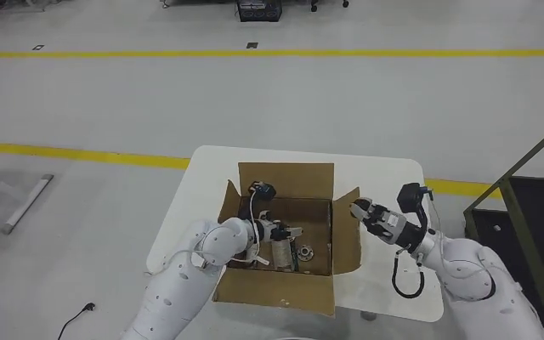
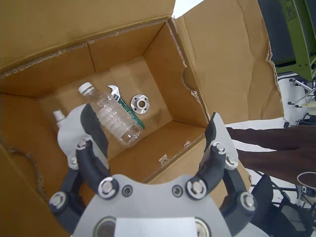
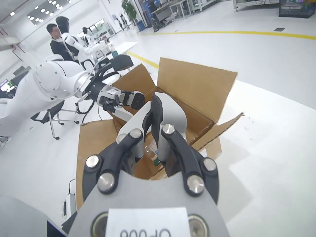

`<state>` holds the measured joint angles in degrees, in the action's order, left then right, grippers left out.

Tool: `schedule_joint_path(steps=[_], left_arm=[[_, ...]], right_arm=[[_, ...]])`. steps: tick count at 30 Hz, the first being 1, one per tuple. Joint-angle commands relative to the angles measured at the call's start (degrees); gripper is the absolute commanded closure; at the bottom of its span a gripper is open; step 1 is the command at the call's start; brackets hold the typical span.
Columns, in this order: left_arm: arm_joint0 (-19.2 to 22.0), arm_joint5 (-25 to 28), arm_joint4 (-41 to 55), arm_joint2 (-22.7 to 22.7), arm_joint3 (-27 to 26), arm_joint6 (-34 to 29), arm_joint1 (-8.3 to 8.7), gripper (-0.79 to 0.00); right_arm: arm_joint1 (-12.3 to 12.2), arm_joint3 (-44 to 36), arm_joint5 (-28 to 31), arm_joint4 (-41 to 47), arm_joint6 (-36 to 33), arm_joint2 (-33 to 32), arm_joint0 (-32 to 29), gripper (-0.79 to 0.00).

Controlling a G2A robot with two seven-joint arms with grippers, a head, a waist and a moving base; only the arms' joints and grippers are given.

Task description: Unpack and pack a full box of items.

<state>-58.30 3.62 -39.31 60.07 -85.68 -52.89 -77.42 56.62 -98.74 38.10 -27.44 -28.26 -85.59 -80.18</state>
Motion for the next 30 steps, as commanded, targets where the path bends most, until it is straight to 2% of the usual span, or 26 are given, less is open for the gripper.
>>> schedule_joint_path(steps=[1, 7, 14, 15, 16, 20, 23, 25, 26, 27, 30], left_arm=[[0.01, -0.06, 0.09, -0.01, 0.07, -0.02, -0.01, -0.785], [0.01, -0.06, 0.09, -0.01, 0.07, -0.02, -0.01, -0.785], [-0.16, -0.19, 0.11, -0.03, 0.23, 0.22, -0.01, -0.785], [-0.4, -1.07, -0.05, -0.29, 0.97, 0.58, -0.05, -0.785], [-0.13, -2.0, -0.65, -0.81, 1.71, 0.55, -0.13, -0.785], [2.15, -4.04, 2.76, -2.5, 5.27, 0.44, -0.9, -0.785], [3.77, -4.77, 2.55, -3.95, 7.51, 1.16, -1.34, -0.785], [4.61, -5.58, 2.4, -4.58, 8.39, 1.57, -1.57, -0.785], [4.93, -5.8, 1.98, -4.83, 8.68, 1.98, -1.64, -0.785], [5.15, -5.92, 1.43, -5.07, 8.85, 2.4, -1.68, -0.785], [5.53, -6.37, 0.85, -5.14, 9.39, 2.88, -1.7, -0.785]], right_arm=[[0.09, 1.4, -0.14, -1.28, -1.0, 1.6, 0.92, 0.0], [0.31, 5.81, -0.29, -2.93, -1.81, 4.45, 2.49, 0.0], [0.21, 7.33, -0.06, -2.6, -0.95, 4.39, 1.42, -0.009], [0.17, 7.36, -0.1, -2.39, -0.77, 4.19, 1.15, -0.034], [0.13, 7.27, -0.04, -2.19, -0.59, 3.93, 0.88, -0.151], [-0.21, 6.23, 0.18, -0.1, 0.07, 1.55, -0.59, -0.323], [-0.66, 4.95, -0.69, 2.02, -0.67, -1.62, -2.11, -0.336], [-0.95, 4.57, -4.21, 4.05, -2.36, -3.79, -3.37, -0.326], [-1.07, 4.13, -7.27, 5.72, -4.05, -4.72, -3.93, -0.268], [-1.17, 2.94, -8.24, 7.94, -5.59, -5.41, -4.2, -0.262], [-1.6, 1.06, -10.23, 9.74, -9.28, -7.64, -5.08, -0.314]])
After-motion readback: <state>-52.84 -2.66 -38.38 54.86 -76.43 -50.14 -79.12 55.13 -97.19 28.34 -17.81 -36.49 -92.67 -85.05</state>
